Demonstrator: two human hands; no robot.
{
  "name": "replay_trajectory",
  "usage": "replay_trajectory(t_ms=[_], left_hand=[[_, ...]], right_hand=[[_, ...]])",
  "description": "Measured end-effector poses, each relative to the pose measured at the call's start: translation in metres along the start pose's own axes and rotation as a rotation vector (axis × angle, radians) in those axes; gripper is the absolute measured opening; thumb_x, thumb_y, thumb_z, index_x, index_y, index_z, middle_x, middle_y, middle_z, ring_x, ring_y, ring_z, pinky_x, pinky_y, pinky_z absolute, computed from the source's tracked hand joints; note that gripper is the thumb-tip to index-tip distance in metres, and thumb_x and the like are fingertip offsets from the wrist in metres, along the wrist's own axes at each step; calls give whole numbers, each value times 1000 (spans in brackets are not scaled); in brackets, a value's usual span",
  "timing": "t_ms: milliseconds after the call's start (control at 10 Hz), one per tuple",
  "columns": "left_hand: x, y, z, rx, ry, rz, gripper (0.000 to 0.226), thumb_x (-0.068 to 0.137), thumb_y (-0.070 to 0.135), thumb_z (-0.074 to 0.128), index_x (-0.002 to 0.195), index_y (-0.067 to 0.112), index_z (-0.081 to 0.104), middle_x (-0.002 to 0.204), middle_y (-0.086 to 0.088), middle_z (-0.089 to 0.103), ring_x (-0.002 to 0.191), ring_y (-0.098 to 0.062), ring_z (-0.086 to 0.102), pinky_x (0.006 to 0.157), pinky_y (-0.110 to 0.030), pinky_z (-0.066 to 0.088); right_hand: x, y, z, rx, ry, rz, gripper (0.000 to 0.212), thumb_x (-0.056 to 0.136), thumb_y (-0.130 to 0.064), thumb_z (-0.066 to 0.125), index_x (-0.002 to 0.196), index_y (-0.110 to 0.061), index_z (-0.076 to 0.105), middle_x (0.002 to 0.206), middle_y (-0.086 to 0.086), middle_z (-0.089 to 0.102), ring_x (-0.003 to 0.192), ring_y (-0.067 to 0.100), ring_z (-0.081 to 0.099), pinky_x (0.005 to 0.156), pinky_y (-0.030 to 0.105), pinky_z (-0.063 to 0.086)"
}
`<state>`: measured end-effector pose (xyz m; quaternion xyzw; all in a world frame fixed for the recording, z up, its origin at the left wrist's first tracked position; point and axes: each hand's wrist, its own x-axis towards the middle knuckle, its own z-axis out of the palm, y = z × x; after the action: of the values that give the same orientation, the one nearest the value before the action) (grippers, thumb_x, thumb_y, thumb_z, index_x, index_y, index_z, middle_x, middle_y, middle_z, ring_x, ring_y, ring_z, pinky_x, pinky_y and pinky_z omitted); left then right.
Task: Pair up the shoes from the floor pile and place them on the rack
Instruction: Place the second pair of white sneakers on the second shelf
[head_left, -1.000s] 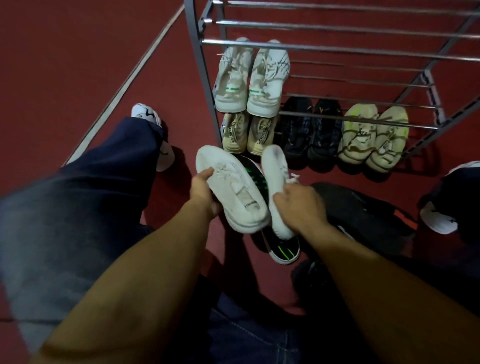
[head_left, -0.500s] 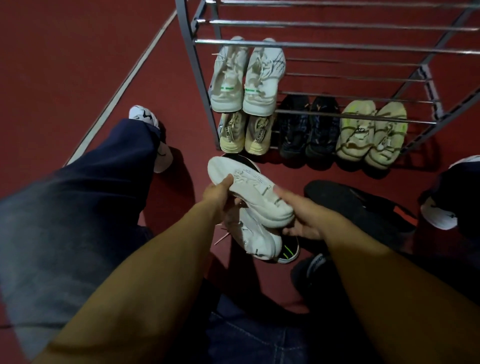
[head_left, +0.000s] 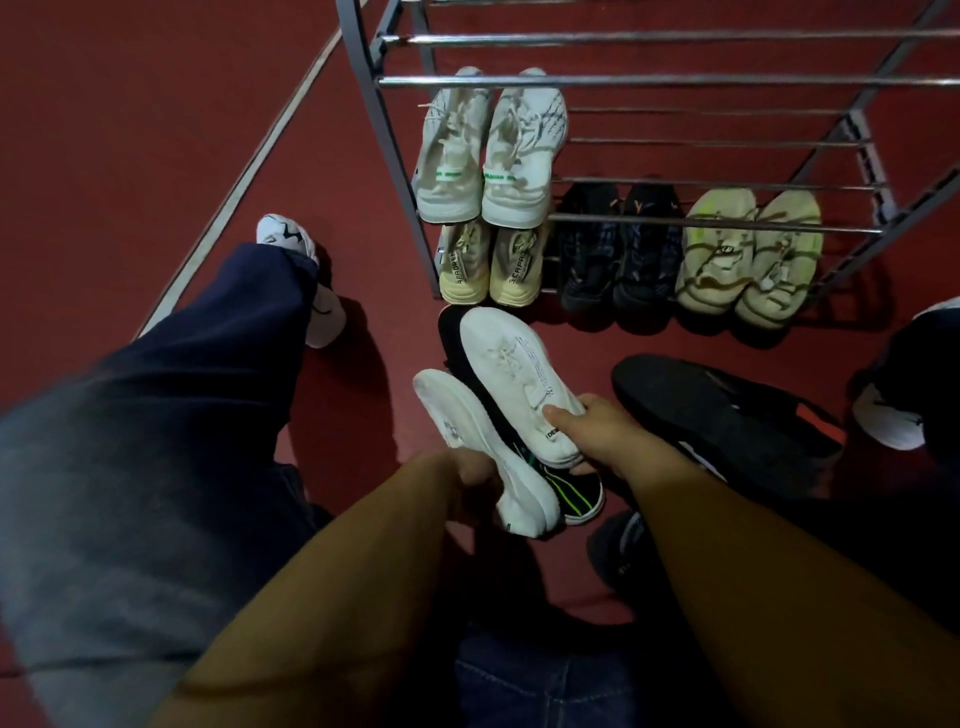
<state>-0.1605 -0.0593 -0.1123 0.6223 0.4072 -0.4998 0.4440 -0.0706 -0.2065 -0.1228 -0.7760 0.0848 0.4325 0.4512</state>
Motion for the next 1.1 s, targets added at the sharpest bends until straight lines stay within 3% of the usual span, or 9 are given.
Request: replay_trajectory(t_ms=[100, 300, 400, 500, 600, 700, 800, 900, 1100], left_hand=[[7, -5, 4, -183, 33, 18, 15, 85, 12, 48, 74, 3, 52, 61, -13, 56, 55, -25, 52, 66, -32, 50], [7, 0, -11, -519, -8, 174, 22, 80, 6, 51, 61, 15, 52, 61, -3, 46, 57, -18, 44, 59, -26, 40], [1, -6, -13, -485, 21, 187, 15, 74, -1, 51, 78, 11, 58, 78, -7, 53, 68, -23, 51, 62, -29, 44], [-3, -5, -10, -605, 110, 275, 37, 77, -6, 52, 103, 18, 41, 75, -14, 50, 70, -29, 55, 71, -55, 55], [-14, -6, -13, -587, 152, 285, 50, 78, -4, 56, 110, 26, 33, 70, -13, 48, 64, -28, 57, 77, -63, 52], [-33, -5, -18, -498, 187, 310, 54, 81, 1, 60, 118, 25, 29, 74, -14, 53, 64, -27, 60, 60, -47, 59], [-58, -2, -22, -408, 161, 372, 36, 81, -8, 58, 114, 4, 50, 80, -19, 58, 63, -29, 60, 53, -38, 56], [-92, -2, -22, -354, 98, 411, 15, 86, -7, 58, 97, 4, 62, 85, -15, 62, 69, -29, 61, 55, -35, 56], [-171, 14, -37, -66, 208, 464, 7, 93, 0, 55, 94, 0, 62, 85, -16, 64, 64, -26, 62, 53, -33, 55]], right_hand=[[2, 2, 1, 3, 1, 8, 50, 91, -44, 60, 130, -13, 50, 121, 13, 62, 97, 31, 67, 61, 36, 60], [1, -1, -4, 16, 40, 78, 61, 90, -55, 52, 137, -16, 44, 130, 10, 56, 106, 31, 61, 62, 35, 58], [2, -7, -7, -27, 63, 91, 62, 94, -55, 45, 139, -14, 42, 129, 12, 55, 102, 31, 60, 59, 32, 54], [-1, -16, -8, -18, 78, 110, 59, 97, -55, 36, 133, -10, 48, 102, 16, 65, 71, 26, 64, 52, 27, 49], [-12, -27, -9, -69, 62, 94, 57, 98, -55, 32, 126, -9, 51, 78, 12, 64, 53, 21, 60, 44, 21, 39], [-30, -43, -14, -234, 56, 26, 59, 99, -55, 28, 124, -7, 53, 69, 11, 60, 52, 21, 54, 47, 24, 39], [-56, -63, -24, -356, 38, 1, 63, 100, -54, 24, 130, -5, 51, 60, 13, 56, 47, 22, 47, 46, 22, 36], [-92, -77, -41, -345, 34, 2, 60, 101, -53, 24, 140, -10, 39, 64, 13, 56, 38, 16, 45, 41, 16, 34], [-157, -85, -81, -181, 19, -72, 60, 102, -52, 27, 142, -8, 36, 65, 9, 53, 39, 12, 43, 40, 16, 32]])
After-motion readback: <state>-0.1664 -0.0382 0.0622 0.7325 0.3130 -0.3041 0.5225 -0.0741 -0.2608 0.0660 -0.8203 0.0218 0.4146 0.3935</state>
